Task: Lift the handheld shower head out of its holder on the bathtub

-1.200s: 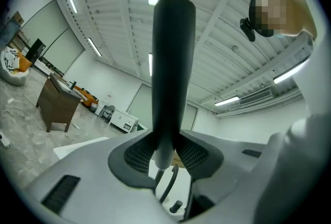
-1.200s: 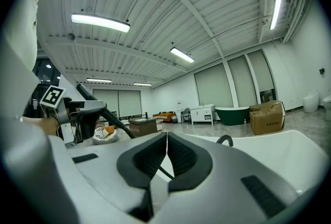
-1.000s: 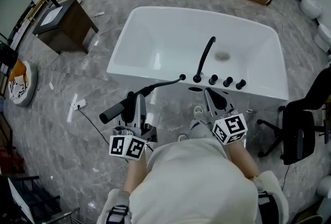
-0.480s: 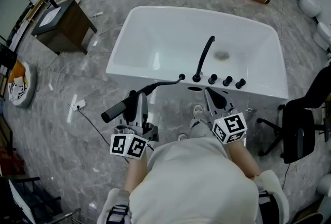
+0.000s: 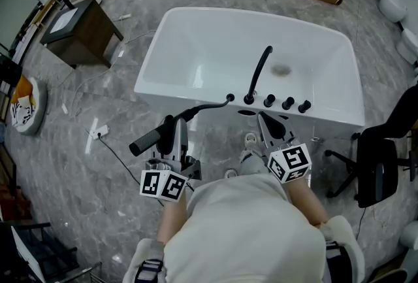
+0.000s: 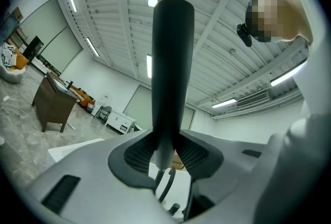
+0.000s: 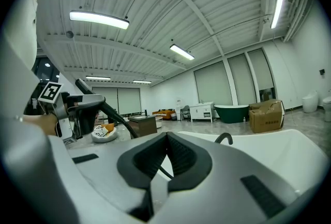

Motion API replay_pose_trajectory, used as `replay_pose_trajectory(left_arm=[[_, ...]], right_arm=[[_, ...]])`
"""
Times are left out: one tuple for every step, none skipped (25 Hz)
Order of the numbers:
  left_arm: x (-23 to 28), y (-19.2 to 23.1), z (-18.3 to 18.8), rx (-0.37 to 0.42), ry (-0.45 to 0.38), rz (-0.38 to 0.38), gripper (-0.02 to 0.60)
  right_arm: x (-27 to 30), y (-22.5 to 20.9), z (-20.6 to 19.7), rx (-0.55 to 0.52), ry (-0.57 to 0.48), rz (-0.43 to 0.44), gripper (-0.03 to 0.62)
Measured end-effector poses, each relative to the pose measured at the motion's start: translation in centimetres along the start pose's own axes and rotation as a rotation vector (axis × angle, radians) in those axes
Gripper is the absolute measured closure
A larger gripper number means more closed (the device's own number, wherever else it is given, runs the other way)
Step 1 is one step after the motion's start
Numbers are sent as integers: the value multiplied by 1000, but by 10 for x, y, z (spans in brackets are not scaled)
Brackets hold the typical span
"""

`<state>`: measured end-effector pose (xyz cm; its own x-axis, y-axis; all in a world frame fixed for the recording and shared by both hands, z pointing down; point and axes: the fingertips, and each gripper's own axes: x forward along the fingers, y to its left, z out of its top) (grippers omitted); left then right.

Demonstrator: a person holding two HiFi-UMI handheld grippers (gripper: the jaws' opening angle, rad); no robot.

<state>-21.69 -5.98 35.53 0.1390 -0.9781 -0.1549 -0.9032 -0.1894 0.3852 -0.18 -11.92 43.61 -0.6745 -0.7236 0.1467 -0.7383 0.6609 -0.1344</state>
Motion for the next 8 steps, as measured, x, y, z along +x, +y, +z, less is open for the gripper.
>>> replay_pose_trajectory(left_arm=[[0, 0, 0, -2, 0, -1, 443], [0, -1, 0, -3, -1, -1, 443], [1, -1, -1, -3, -2, -2, 443], [1, -1, -2, -3, -1, -1, 443], [1, -1, -2, -2, 0, 1, 443], [1, -1, -3, -2, 0, 4, 443], [1, -1, -4, -2, 1, 6, 443], [1, -1, -5, -2, 1, 8, 443]], right_arm=[[0, 0, 0, 1, 0, -1, 574], [0, -1, 0, 0, 0, -2, 574], [0, -2, 0, 0, 1, -2, 574], [0, -2, -1, 0, 1, -1, 574], [0, -3, -1, 0, 1, -1, 574], [-1, -4, -2, 0, 1, -1, 574], [-1, -4, -2, 0, 1, -1, 574], [-1, -5, -3, 1, 1, -1, 574]])
